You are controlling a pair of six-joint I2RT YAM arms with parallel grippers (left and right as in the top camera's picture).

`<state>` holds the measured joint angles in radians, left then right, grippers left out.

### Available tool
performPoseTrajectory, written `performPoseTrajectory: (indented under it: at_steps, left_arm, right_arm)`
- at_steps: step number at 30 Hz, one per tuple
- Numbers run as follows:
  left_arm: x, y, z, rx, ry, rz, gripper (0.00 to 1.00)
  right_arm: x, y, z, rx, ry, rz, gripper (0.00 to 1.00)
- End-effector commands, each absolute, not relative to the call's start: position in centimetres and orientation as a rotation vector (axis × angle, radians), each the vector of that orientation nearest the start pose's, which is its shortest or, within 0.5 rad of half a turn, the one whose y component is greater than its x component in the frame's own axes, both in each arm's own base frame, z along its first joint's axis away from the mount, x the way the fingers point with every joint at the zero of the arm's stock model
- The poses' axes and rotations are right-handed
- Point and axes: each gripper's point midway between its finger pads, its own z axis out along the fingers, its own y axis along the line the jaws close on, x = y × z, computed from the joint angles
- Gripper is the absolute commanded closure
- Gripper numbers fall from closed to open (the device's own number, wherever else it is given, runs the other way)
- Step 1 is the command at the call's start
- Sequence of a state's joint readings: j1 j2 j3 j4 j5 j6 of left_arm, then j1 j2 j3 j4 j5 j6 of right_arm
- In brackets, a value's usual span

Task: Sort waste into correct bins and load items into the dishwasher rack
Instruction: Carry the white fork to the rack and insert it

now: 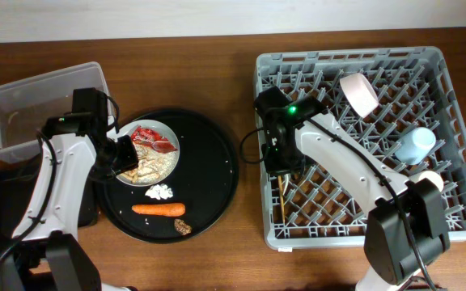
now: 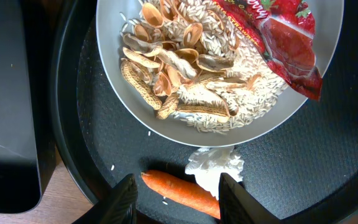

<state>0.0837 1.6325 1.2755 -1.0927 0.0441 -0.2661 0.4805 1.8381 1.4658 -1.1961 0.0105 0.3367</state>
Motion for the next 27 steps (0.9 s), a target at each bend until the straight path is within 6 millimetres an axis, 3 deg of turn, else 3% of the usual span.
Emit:
performPoseTrajectory:
  at_steps: [1, 3, 4, 6, 8, 12, 15, 18, 23, 27]
  left_arm:
    - [31.6, 1.9, 10.6, -0.532, 2.969, -0.075, 0.58]
    - [31.6, 1.9, 10.6, -0.532, 2.969, -0.075, 0.58]
    - [31.6, 1.9, 10.6, -0.532, 2.969, -0.076, 0.50]
    - [31.7, 1.8, 10.6, -0.530, 2.970, -0.086, 0.47]
    - [31.7, 1.3, 10.6, -0.524, 2.971, -0.120, 0.46]
    - [31.7, 1.0, 10.6, -0.508, 2.974, -0.119, 0.46]
    - [31.9, 0.6, 10.7, -0.502, 2.969, -0.156, 0.45]
    - [32.5, -1.6, 11.1, -0.481, 2.951, -0.344, 0.45]
    - [33.9, -3.7, 11.2, -0.418, 2.904, -0.371, 0.45]
    - [34.6, -6.0, 10.5, -0.441, 2.869, -0.388, 0.44]
  right_arm:
    - [30.2, 15.7, 8.7, -0.257, 3.128, -0.006, 0.75]
    - [30.2, 15.7, 8.8, -0.256, 3.127, -0.006, 0.67]
    - [30.2, 15.7, 9.4, -0.256, 3.121, -0.002, 0.61]
    - [30.4, 15.8, 10.5, -0.254, 3.095, 0.015, 0.59]
    - [31.0, 15.9, 12.4, -0.236, 3.043, 0.049, 0.58]
    - [31.7, 15.6, 16.0, -0.204, 2.943, 0.127, 0.45]
    - [31.4, 15.4, 17.5, -0.250, 2.900, 0.144, 0.43]
    - [31.1, 15.1, 18.5, -0.265, 2.872, 0.145, 0.43]
    - [32.1, 11.5, 20.0, -0.136, 2.830, 0.109, 0.35]
    - [32.4, 6.6, 20.1, -0.025, 2.859, 0.069, 0.30]
